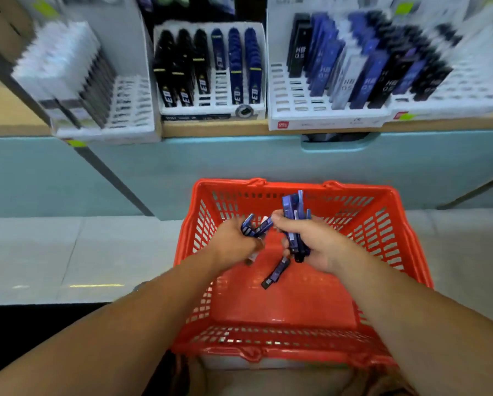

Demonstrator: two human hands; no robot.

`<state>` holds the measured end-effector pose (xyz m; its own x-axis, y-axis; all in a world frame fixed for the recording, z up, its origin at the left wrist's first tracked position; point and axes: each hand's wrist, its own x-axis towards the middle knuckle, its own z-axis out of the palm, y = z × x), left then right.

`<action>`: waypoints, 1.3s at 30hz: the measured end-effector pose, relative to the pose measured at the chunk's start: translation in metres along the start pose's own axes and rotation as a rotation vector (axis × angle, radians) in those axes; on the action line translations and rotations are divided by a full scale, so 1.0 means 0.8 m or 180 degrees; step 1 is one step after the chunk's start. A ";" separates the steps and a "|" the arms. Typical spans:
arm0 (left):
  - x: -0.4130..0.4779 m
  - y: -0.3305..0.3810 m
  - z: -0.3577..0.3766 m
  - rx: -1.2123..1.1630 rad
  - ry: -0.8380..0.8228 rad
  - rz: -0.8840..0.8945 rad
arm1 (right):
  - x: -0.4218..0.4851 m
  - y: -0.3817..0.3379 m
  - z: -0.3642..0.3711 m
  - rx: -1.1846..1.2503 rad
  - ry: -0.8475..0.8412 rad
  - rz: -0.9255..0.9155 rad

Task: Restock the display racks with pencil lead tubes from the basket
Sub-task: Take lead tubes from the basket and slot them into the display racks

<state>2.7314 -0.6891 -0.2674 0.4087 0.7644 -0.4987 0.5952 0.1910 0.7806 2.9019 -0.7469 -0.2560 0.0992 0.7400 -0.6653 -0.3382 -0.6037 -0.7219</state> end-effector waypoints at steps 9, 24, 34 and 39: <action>-0.101 0.112 -0.073 0.0223 -0.0187 0.0730 | -0.096 -0.086 0.068 0.0074 0.0428 -0.0649; -0.175 0.190 -0.222 -0.0668 -0.0101 0.0484 | -0.185 -0.209 0.153 0.0336 -0.0014 -0.0611; -0.132 0.200 -0.249 -0.1232 -0.0296 0.0812 | -0.142 -0.245 0.144 0.0358 -0.0109 -0.1149; -0.124 0.200 -0.253 -0.1725 -0.0195 0.0801 | -0.121 -0.269 0.167 0.0424 -0.0575 -0.1323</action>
<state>2.6461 -0.6097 -0.0166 0.5399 0.7931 -0.2818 0.0439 0.3078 0.9504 2.8403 -0.6491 -0.0105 0.0912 0.9578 -0.2726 -0.4225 -0.2107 -0.8815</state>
